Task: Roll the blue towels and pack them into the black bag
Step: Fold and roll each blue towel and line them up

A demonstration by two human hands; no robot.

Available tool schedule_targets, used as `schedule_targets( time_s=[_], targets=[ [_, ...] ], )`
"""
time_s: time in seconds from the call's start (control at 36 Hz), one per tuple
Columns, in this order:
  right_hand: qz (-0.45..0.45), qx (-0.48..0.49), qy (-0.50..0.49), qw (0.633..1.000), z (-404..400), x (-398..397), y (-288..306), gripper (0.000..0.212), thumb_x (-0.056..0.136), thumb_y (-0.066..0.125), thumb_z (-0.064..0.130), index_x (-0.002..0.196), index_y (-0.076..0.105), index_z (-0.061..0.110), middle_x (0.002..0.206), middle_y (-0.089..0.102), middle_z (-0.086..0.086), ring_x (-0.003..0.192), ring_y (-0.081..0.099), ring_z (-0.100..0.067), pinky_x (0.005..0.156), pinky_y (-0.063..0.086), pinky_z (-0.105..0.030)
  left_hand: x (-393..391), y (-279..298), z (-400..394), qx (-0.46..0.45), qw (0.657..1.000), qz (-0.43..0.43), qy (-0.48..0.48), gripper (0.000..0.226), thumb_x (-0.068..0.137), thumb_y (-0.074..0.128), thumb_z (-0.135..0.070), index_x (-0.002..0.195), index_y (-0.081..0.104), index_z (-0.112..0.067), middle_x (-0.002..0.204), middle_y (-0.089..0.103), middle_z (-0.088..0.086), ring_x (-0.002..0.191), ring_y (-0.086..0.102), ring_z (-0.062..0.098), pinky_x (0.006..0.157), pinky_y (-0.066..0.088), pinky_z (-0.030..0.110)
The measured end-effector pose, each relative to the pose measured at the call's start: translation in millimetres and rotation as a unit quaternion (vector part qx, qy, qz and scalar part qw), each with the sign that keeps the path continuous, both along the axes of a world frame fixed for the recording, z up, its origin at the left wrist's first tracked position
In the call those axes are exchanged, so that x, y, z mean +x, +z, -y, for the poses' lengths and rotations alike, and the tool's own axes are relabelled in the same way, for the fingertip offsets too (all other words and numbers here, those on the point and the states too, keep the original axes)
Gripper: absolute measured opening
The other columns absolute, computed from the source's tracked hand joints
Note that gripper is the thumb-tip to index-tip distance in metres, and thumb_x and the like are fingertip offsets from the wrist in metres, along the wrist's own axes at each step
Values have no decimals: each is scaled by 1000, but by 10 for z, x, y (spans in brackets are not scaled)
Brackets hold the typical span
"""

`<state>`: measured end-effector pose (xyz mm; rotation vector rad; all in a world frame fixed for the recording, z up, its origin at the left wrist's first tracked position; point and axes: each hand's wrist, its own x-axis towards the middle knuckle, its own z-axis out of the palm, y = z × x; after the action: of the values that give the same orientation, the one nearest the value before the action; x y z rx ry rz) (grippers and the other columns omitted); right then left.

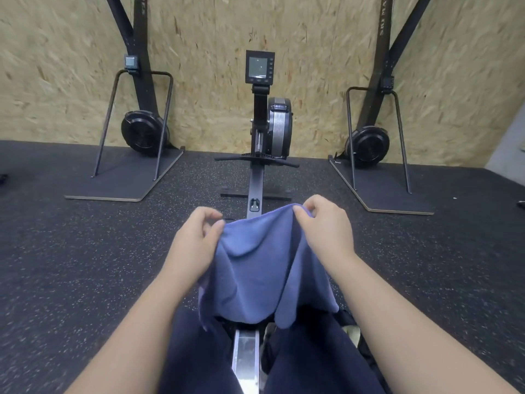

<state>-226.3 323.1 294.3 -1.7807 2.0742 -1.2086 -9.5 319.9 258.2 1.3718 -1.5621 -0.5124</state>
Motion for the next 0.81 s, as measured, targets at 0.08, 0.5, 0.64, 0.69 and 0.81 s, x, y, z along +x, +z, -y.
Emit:
schedule_targets(
  time_s=[0.08, 0.5, 0.64, 0.69, 0.81],
  targets=[
    [22, 0, 37, 999, -38, 155, 63, 18, 89, 56, 34, 78, 57, 20, 77, 61, 5, 80, 57, -22, 66, 42, -32, -122, 185, -62, -7, 998, -14, -63, 18, 98, 51, -18, 108, 53, -32, 73, 54, -8, 60, 48, -2, 60, 34, 19],
    [98, -57, 272, 956, -325, 613, 373, 12, 97, 48, 12, 94, 55, 22, 83, 58, 16, 76, 52, 6, 67, 34, -3, -238, 563, -276, -34, 991, 55, -119, 17, 97, 52, -23, 111, 59, -27, 93, 65, -10, 89, 59, 6, 80, 45, 24],
    [107, -44, 299, 947, -376, 607, 369, 15, 96, 50, 13, 94, 46, 28, 82, 53, 14, 68, 48, 7, 66, 36, -6, -170, 583, -304, -36, 994, 28, -101, 16, 95, 55, -19, 86, 59, -31, 71, 59, -15, 62, 49, -5, 60, 33, 22],
    [100, -45, 306, 946, -385, 604, 364, 15, 95, 53, 14, 98, 46, 27, 85, 52, 13, 68, 47, 2, 67, 37, -8, -153, 576, -304, -34, 994, 12, -103, 16, 95, 56, -18, 83, 59, -29, 66, 58, -17, 60, 48, -5, 60, 34, 23],
    [62, -55, 316, 945, -394, 584, 337, 19, 93, 58, 15, 104, 46, 26, 83, 51, 14, 68, 45, 0, 68, 36, -8, -125, 571, -308, -37, 993, -10, -108, 20, 95, 55, -16, 81, 61, -29, 68, 62, -13, 63, 50, 4, 63, 38, 29]
  ],
)
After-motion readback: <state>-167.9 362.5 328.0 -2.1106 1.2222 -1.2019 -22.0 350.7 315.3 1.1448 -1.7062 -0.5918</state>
